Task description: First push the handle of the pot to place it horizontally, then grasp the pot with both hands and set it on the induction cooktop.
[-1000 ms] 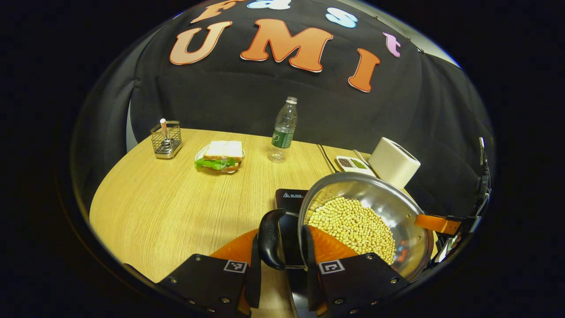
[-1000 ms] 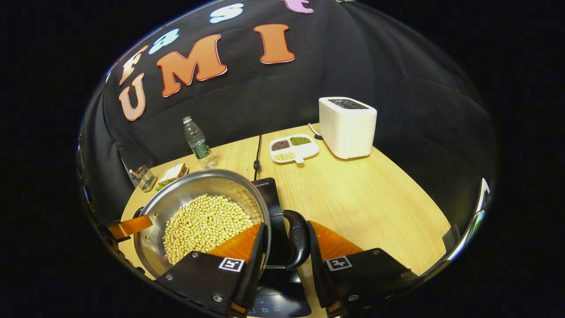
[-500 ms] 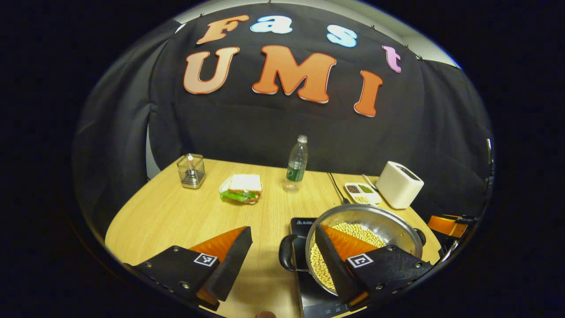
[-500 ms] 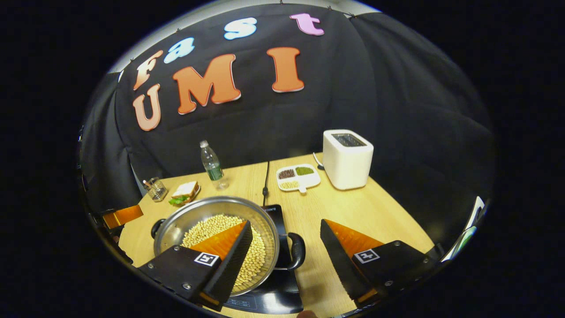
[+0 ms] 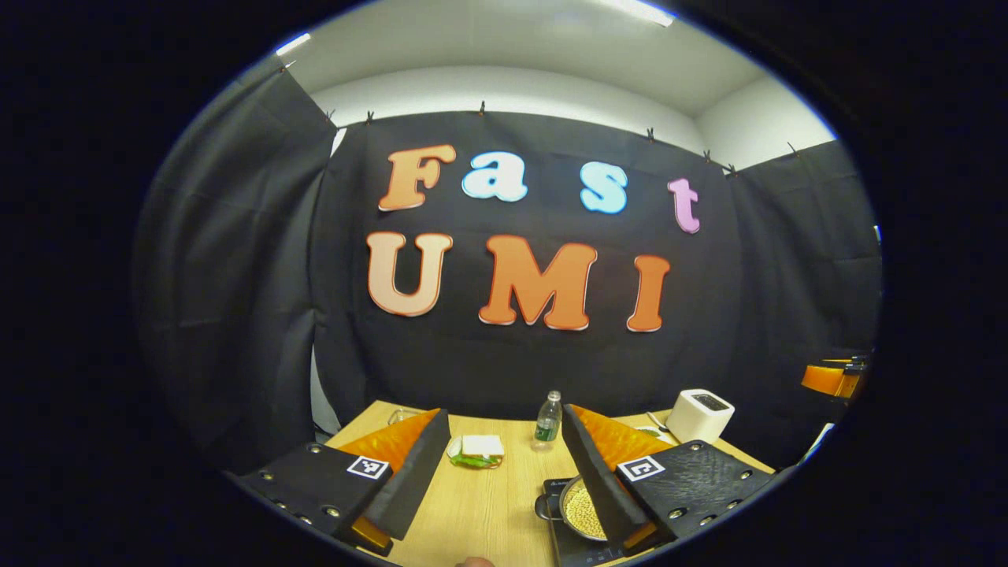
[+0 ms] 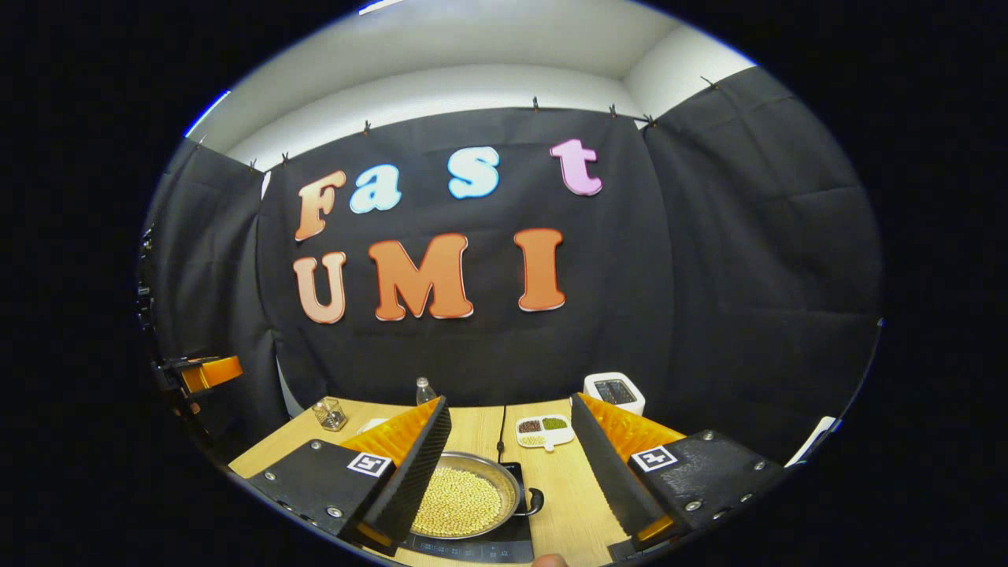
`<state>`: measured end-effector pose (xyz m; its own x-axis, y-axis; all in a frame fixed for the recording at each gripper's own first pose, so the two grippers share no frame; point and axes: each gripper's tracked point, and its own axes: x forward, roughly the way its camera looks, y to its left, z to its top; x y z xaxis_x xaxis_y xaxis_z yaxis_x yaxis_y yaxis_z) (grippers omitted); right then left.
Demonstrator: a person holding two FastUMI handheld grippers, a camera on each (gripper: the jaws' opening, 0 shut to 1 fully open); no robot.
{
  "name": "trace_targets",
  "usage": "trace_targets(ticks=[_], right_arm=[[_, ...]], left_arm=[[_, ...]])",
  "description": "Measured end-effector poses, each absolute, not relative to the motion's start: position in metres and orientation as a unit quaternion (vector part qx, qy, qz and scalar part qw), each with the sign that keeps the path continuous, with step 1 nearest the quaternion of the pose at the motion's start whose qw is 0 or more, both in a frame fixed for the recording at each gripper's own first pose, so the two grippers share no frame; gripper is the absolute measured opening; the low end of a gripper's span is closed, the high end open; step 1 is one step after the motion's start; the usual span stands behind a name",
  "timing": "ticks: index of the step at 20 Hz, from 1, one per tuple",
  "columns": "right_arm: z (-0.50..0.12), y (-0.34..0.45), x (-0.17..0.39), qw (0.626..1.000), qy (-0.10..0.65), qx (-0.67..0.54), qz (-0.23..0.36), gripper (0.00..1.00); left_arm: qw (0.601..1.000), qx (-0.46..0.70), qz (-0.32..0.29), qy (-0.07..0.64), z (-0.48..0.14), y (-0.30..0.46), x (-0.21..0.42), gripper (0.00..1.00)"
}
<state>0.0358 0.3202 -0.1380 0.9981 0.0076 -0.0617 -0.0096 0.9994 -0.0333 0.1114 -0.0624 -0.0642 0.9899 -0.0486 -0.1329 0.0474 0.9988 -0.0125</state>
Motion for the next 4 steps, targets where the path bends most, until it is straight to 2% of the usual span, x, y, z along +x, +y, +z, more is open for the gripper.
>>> trace_targets(ticks=[1,2,3,4], right_arm=[[-0.126,0.318,0.025,1.000,0.018,-0.020,0.003,0.95],[-0.117,0.314,0.015,1.000,0.005,-0.025,0.002,1.00],[-0.107,0.311,0.006,1.000,-0.005,-0.029,-0.002,1.00],[-0.099,0.309,-0.002,0.999,-0.016,-0.033,-0.004,0.95]], left_arm=[[0.998,-0.002,-0.031,0.050,-0.045,-0.062,0.099,0.89],[0.999,-0.002,-0.036,0.038,-0.033,-0.061,0.087,0.89],[0.999,0.000,-0.038,0.029,-0.023,-0.059,0.076,0.89],[0.999,0.005,-0.039,0.020,-0.014,-0.059,0.068,0.89]])
